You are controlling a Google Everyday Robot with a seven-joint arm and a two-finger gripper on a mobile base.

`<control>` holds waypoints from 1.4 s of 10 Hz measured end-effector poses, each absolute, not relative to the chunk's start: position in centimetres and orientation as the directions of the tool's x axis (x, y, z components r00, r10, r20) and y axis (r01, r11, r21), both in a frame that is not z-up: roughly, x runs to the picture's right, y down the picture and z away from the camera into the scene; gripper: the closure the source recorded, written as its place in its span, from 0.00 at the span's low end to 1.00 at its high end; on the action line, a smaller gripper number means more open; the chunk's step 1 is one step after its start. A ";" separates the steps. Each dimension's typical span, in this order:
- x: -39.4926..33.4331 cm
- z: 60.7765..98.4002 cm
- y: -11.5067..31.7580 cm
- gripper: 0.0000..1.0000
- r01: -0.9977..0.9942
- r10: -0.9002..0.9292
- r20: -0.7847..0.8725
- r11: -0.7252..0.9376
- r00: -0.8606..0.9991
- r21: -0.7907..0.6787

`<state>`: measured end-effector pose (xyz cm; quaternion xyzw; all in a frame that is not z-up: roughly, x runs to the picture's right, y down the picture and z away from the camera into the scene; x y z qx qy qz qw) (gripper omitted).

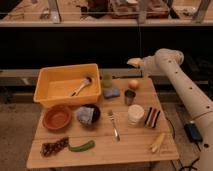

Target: Stack cups into tray

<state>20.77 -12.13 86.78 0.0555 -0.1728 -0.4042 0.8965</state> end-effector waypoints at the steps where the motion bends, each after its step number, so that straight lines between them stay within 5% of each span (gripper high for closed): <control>1: 20.8 86.7 -12.2 0.20 0.706 -0.746 0.265 0.665 0.611 0.242; 14: 9.9 88.9 -11.3 0.20 0.825 -0.892 0.189 0.452 0.411 0.338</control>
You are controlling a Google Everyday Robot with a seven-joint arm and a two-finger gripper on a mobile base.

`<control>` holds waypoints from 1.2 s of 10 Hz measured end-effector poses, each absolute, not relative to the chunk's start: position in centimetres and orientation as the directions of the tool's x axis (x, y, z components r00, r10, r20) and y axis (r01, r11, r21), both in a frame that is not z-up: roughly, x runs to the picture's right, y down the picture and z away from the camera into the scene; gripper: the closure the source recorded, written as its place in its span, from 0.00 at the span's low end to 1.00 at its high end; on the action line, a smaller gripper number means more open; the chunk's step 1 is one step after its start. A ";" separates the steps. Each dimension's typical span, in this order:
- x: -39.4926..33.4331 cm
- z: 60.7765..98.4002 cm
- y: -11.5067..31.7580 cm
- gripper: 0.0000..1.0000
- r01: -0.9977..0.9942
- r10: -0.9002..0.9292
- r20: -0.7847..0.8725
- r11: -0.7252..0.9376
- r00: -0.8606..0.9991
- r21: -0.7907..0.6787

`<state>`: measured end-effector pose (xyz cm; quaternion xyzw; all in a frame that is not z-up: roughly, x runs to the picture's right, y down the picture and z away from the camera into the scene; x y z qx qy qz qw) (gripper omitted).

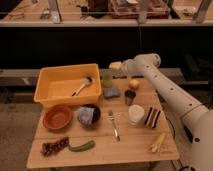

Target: Stack cups into tray

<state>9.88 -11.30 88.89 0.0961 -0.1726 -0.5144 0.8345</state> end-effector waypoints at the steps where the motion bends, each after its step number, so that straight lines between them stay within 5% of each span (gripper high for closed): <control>1: 9.8 89.0 -11.2 0.20 0.829 -0.893 0.187 0.449 0.409 0.334; 12: 7.8 93.6 -9.4 0.20 0.856 -0.891 0.181 0.451 0.416 0.252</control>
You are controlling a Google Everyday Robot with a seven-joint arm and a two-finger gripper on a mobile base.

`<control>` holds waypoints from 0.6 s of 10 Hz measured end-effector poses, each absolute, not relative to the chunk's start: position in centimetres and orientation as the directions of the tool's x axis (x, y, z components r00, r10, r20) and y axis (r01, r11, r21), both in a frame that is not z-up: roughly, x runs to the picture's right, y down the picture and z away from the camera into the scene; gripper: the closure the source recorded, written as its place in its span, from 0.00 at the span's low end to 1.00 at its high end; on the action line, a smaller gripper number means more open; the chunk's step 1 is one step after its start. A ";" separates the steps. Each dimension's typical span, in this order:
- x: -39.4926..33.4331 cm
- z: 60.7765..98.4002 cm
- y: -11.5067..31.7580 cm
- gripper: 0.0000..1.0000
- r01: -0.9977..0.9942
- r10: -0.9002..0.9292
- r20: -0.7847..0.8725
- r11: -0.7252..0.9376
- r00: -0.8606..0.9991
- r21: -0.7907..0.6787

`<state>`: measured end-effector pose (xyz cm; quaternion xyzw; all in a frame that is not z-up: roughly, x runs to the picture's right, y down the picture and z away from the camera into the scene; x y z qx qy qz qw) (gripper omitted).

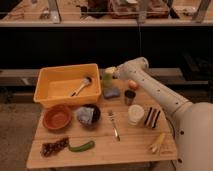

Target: Stack cups into tray

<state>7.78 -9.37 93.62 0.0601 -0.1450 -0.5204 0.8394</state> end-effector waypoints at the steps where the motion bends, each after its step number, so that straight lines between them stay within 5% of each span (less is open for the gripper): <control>1: 7.6 94.2 -9.3 0.20 0.860 -0.891 0.183 0.449 0.415 0.242; 6: 7.6 96.2 -8.7 0.20 0.874 -0.893 0.183 0.443 0.411 0.200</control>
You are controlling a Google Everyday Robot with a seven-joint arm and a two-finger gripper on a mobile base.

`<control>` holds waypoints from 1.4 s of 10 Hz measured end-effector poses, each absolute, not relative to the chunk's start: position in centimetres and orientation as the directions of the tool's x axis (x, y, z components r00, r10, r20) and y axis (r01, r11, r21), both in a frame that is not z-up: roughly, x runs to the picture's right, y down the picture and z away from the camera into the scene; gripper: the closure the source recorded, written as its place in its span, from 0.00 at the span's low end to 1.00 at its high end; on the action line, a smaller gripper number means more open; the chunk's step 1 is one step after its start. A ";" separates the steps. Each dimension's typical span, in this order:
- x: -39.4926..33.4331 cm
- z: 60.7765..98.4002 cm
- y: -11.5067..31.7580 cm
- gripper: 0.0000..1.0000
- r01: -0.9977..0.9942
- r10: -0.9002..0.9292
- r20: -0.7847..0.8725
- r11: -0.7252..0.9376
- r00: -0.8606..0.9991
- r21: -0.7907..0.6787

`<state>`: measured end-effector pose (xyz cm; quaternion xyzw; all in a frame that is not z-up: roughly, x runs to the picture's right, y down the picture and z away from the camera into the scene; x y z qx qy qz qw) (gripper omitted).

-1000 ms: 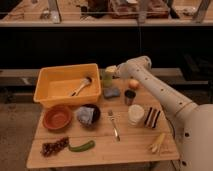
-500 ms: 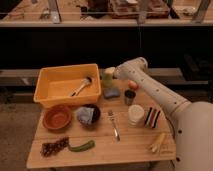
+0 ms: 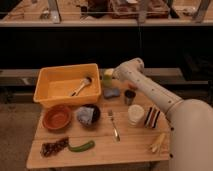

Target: Stack cups into tray

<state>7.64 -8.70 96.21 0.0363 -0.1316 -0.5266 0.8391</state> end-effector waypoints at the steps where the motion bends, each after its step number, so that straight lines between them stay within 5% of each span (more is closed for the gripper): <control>1: 7.5 96.7 -8.6 0.20 0.876 -0.893 0.184 0.442 0.410 0.192; 14: 7.8 100.1 -7.2 0.20 0.900 -0.894 0.193 0.427 0.405 0.090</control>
